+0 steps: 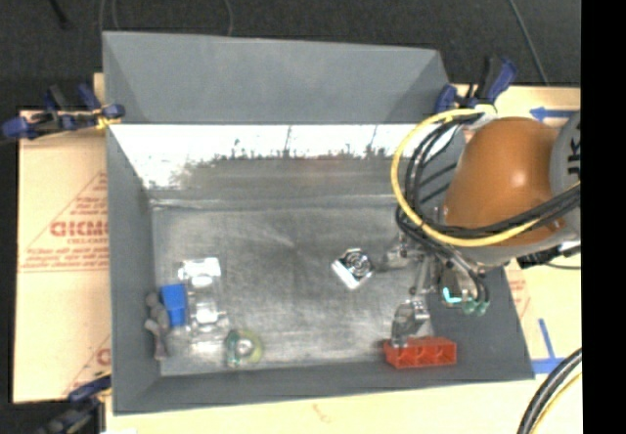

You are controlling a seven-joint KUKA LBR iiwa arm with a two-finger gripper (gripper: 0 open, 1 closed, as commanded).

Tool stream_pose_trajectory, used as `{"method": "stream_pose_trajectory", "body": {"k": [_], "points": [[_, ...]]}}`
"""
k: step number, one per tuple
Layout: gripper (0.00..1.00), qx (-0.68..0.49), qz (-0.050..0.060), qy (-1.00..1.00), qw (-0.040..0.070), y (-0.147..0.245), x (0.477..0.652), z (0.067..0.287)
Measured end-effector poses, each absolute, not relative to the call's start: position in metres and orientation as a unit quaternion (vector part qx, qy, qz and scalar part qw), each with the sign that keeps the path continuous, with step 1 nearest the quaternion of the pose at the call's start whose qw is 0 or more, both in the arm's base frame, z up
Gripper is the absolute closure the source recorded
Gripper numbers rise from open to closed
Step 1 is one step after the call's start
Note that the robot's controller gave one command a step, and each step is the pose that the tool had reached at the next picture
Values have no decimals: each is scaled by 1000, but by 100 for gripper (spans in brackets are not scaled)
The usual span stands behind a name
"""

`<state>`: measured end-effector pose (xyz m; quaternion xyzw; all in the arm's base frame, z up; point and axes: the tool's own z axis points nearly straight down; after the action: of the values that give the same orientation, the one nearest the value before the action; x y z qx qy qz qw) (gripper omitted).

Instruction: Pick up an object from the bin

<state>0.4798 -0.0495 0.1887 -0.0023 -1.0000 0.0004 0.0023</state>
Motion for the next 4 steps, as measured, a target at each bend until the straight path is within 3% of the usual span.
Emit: {"method": "stream_pose_trajectory", "body": {"k": [1,2,3,4], "points": [[0,-182,-1,-983,-5,-38,505,76],[0,-201,0,-980,-10,-16,523,76],[0,-224,-1,-974,-8,-9,511,74],[0,-148,-1,-989,-3,56,528,85]]}}
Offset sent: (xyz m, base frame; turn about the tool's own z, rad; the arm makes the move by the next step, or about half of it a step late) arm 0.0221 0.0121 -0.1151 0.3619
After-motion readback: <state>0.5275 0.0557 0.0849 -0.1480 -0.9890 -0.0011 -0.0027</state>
